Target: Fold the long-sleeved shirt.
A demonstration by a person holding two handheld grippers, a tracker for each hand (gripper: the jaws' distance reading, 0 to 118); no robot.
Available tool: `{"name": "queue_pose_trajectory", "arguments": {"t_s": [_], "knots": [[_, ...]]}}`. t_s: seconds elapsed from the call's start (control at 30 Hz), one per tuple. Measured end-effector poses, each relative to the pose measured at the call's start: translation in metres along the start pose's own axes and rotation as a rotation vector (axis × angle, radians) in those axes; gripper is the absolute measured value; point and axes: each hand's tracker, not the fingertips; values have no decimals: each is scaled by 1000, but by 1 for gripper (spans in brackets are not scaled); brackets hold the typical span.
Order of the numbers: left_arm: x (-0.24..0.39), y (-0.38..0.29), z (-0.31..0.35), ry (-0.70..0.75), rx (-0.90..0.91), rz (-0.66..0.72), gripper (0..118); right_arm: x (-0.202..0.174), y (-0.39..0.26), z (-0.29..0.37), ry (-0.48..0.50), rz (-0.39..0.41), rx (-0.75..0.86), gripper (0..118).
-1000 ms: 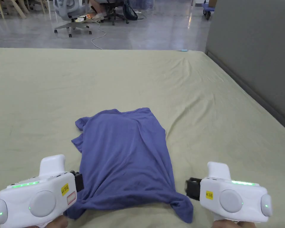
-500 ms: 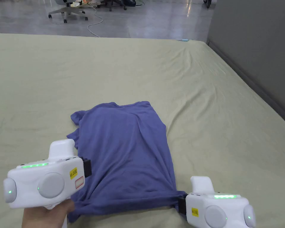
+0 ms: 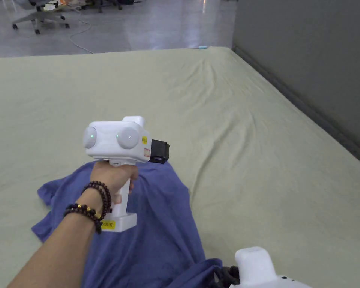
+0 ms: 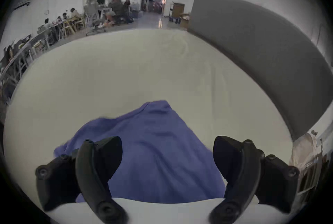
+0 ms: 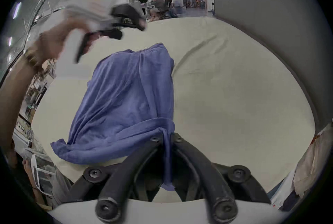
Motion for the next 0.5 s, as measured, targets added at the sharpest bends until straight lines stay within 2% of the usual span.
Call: {"name": "queue_pose_trajectory", "arguments": {"t_s": [0.1,0.2,0.23,0.3,0.33,0.37,0.4,0.5], "knots": [[-3,22,-70,31,-97,14,103,-1,0,-7,5,-3,-10,3],[-8,17,-112,74,-169,66,102,2,-2,-6,8,-26,-25,3],[-6,11,-121,104,-199,70,102,3,-6,-4,13,-30,-29,3],[-1,5,-112,120,-124,-10,101,6,-8,-4,15,-32,-38,3],[5,8,-106,139,-126,-23,97,8,-8,-5,12,-32,-44,3],[8,11,-93,132,-79,-57,70,8,-9,-4,9,-34,-48,3],[10,12,-79,117,-44,-58,2,10,-8,-5,7,-41,-48,3],[-11,21,-43,50,-96,4,2,10,-3,-1,12,-49,-35,3]]}}
